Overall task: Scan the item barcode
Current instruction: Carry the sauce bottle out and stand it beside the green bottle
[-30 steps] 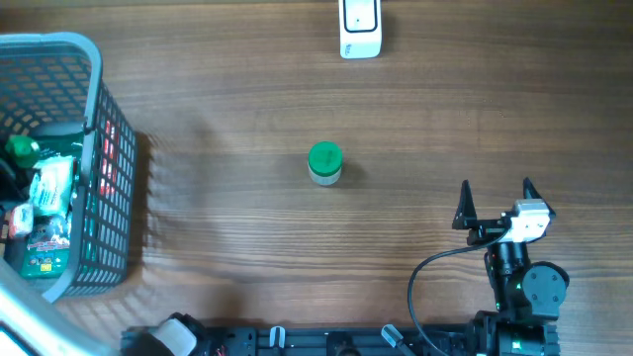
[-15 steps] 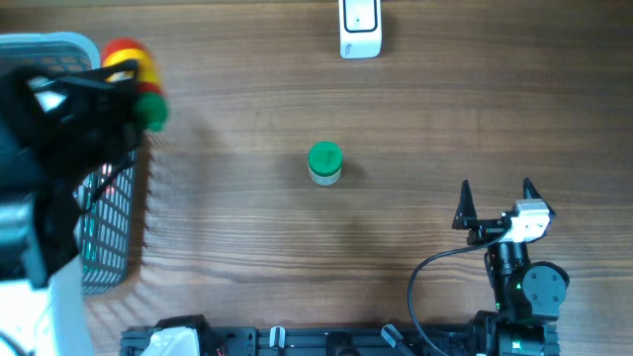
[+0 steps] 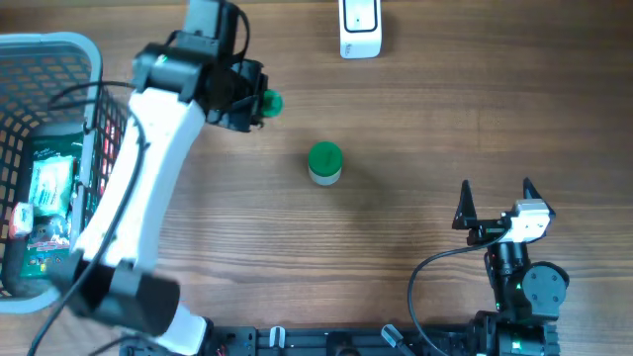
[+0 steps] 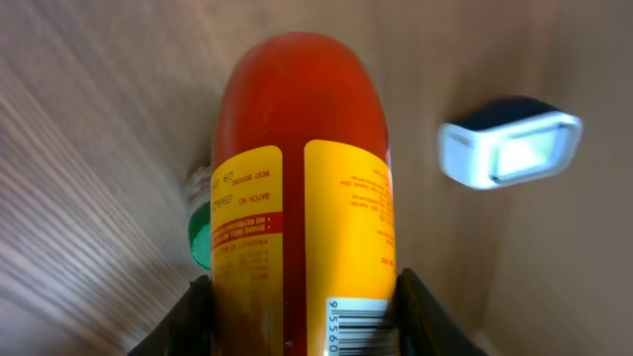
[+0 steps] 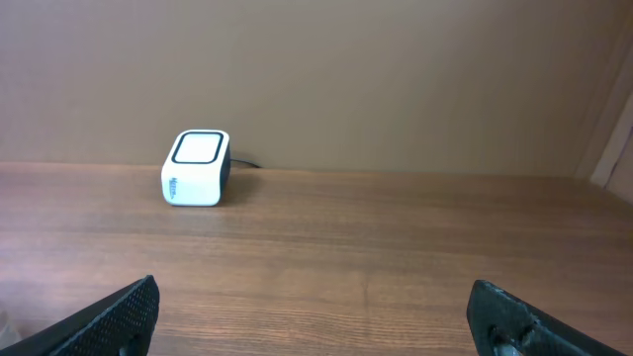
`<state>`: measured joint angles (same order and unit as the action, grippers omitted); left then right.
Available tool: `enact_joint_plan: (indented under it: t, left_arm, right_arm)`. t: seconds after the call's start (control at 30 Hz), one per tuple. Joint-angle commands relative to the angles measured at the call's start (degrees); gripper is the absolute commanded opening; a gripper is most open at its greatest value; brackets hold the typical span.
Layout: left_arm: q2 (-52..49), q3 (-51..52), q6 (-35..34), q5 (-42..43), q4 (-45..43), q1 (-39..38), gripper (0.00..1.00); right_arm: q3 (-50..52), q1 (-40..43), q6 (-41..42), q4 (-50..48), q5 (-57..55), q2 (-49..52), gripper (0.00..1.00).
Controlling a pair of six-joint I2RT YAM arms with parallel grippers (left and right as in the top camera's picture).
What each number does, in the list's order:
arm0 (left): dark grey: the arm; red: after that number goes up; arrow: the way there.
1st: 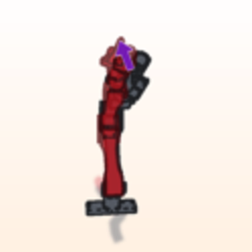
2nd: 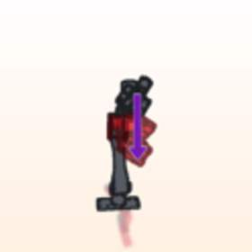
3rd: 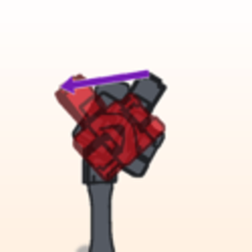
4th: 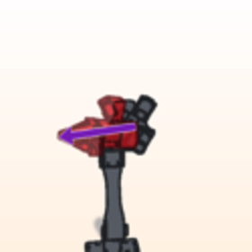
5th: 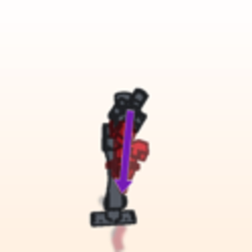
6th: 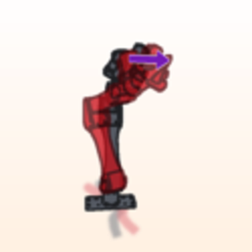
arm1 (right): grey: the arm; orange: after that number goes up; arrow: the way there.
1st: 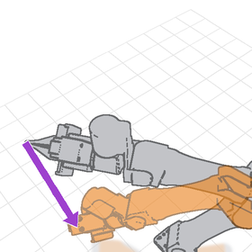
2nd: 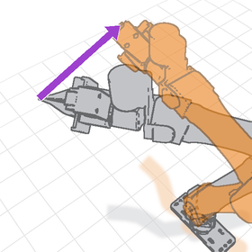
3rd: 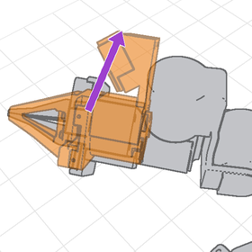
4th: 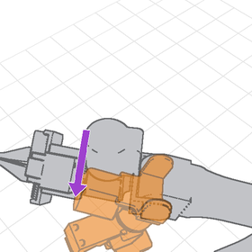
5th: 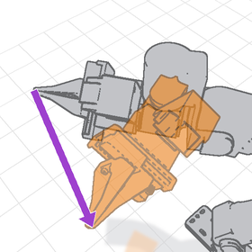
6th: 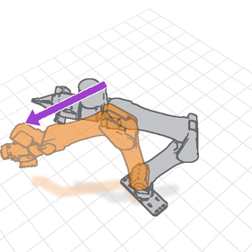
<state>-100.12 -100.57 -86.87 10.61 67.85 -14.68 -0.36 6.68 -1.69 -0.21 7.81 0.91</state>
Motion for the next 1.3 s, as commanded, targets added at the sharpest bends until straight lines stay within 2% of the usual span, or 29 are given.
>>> enact_joint_plan:
  t: [0.0, 0.17, 0.47, 0.9, 1.13, 1.27]
  left_arm:
    - [-4.9, -0.8, -5.9, 6.2, 0.0, -0.1, 0.24]
    - [-10.7, -0.8, -7.1, 13.0, -0.6, -0.1, 0.26]
    - [-17.1, -0.6, -8.1, 18.7, -1.0, 0.3, 0.30]
    - [-18.1, 0.7, -8.1, 17.0, -1.1, 0.3, 0.38]
    - [-18.1, 6.5, -8.1, 19.9, -6.1, 0.3, 0.40]
    - [-18.1, 8.5, -8.1, 21.4, -9.2, 0.3, 0.45]
  right_arm:
    - [0.1, -0.2, 0.6, -0.2, -0.5, -0.1, 1.00]
    - [0.1, -0.2, 0.6, -0.2, -0.6, -0.1, 1.00]
    - [0.1, -0.2, 0.6, -0.2, -0.5, -0.1, 1.00]
    - [0.1, -0.2, 0.6, -0.2, -0.6, -0.1, 1.00]
    - [0.1, -0.2, 0.6, -0.2, -0.5, -0.1, 1.00]
    - [0.1, -0.2, 0.6, -0.2, -0.5, -0.1, 1.00]
